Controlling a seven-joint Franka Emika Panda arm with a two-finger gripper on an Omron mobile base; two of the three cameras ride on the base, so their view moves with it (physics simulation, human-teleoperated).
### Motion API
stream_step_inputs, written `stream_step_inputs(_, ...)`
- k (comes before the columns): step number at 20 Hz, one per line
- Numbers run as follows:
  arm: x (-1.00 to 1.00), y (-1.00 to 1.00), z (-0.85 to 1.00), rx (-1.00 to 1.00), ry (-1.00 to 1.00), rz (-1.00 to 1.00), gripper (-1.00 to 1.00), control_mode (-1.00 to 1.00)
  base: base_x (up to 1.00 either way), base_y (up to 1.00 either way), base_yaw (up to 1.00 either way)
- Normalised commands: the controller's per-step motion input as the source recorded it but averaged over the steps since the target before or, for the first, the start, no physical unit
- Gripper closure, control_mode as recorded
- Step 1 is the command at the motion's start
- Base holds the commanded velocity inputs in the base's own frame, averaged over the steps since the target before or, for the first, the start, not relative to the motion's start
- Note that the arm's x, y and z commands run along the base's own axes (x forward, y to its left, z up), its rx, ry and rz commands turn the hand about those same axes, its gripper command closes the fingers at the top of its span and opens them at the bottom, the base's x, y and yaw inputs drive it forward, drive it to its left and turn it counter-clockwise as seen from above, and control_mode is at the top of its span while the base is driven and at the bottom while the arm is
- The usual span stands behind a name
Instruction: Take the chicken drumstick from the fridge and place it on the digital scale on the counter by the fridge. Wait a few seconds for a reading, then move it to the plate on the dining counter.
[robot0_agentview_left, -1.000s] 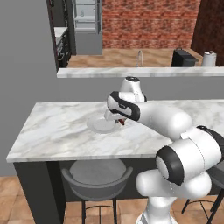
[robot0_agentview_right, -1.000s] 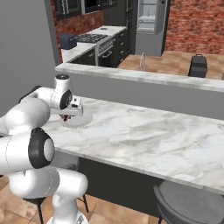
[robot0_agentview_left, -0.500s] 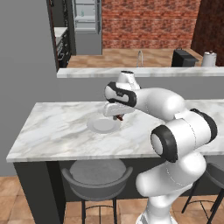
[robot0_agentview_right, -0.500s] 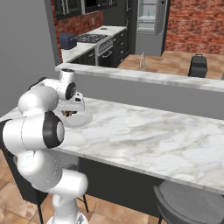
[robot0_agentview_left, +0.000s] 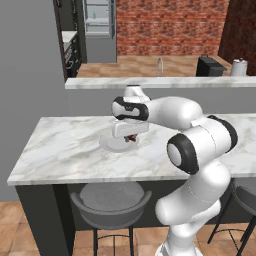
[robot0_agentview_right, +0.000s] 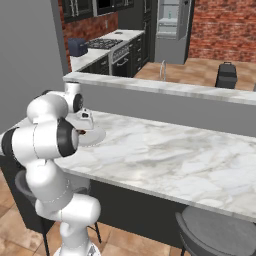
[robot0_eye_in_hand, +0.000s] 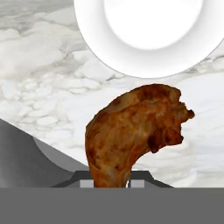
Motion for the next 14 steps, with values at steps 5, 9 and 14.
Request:
stream_step_inputs(5,0.08,0.07,-0.01,-0.03,0.00,0.00,1.00,-1.00,0.00,0.00,0.00)
stream_step_inputs(9,0.24,0.00,-0.01,0.00,0.00,0.00,1.00,-1.00,0.00,0.00,0.00)
stream_step_inputs(14,0.22,0.00,-0.17,0.00,-0.03,0.00,1.00,-1.00,0.00,0.00,0.00)
